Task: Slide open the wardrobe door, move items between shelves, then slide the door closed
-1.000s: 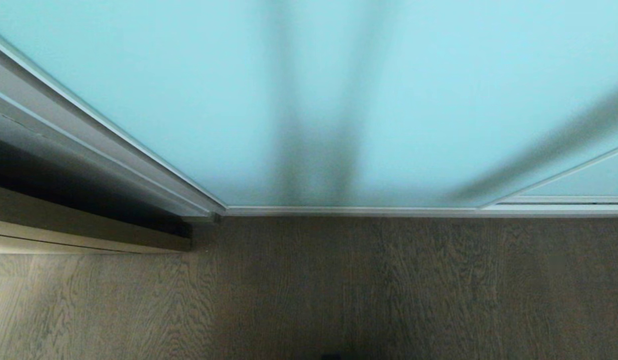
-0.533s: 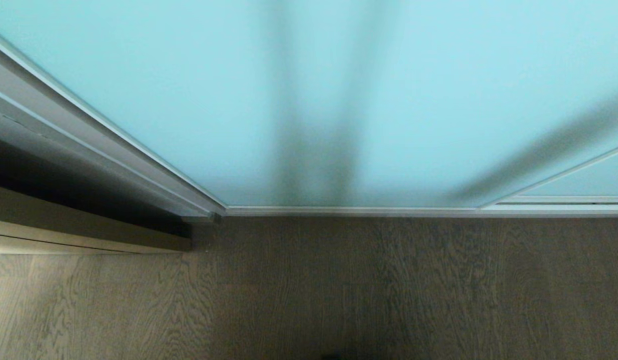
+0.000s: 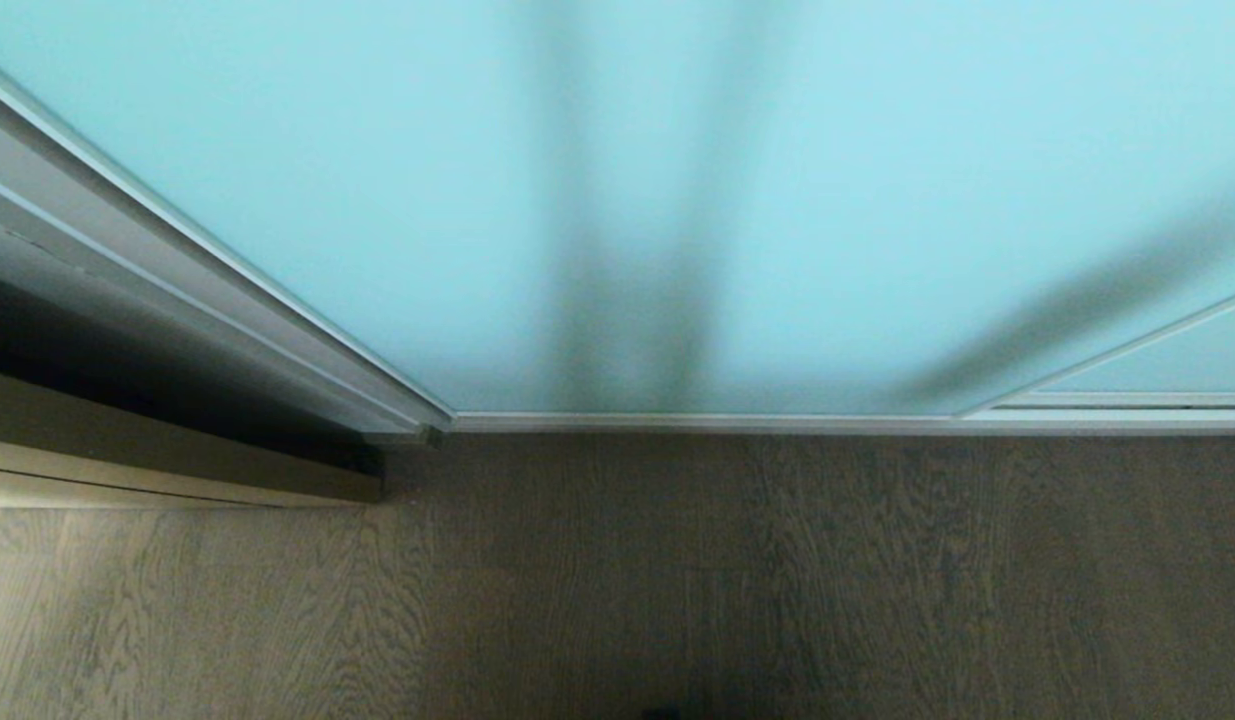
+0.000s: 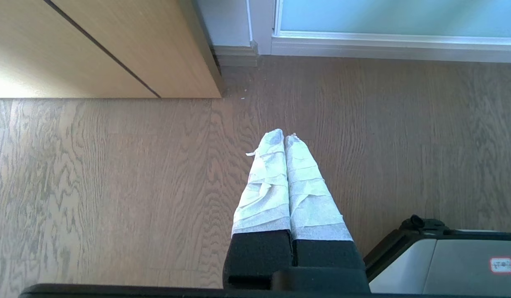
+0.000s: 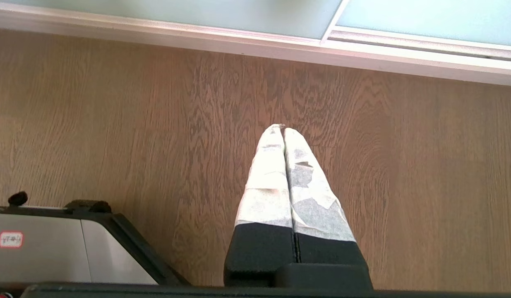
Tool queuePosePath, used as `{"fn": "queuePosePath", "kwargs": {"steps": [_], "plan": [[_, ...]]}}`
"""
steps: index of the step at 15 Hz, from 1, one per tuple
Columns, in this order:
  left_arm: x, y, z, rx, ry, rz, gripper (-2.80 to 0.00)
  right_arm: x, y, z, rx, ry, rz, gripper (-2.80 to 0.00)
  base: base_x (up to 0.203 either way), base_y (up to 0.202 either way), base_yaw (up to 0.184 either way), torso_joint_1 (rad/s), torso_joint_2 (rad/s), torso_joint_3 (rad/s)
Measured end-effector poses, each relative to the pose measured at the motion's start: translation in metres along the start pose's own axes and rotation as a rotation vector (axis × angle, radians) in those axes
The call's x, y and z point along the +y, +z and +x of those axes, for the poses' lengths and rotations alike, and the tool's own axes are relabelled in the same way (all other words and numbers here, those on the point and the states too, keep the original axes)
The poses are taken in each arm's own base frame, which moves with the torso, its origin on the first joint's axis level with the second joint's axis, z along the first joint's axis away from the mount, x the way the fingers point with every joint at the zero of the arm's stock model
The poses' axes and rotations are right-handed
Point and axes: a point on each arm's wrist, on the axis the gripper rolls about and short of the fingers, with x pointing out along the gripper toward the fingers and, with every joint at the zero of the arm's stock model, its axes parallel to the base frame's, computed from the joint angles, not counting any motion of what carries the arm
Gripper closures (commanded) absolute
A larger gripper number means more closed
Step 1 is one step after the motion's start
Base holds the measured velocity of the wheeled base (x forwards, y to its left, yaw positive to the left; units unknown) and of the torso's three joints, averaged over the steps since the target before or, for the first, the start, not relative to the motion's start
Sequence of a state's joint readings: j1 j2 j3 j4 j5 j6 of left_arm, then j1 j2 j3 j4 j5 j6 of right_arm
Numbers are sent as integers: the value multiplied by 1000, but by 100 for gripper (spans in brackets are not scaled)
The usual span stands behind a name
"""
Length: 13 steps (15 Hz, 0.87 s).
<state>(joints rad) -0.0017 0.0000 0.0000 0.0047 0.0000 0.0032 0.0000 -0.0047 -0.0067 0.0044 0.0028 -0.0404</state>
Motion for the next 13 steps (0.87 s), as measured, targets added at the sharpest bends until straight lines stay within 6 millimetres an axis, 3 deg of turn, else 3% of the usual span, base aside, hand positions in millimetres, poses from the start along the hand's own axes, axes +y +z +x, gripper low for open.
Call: {"fn": "queuePosePath", "kwargs": {"steps": [13], "plan": [[0,0,0,0,0,0,0,0,-1,1,1,-12,41,0,0,0,0,0,0,0]]}}
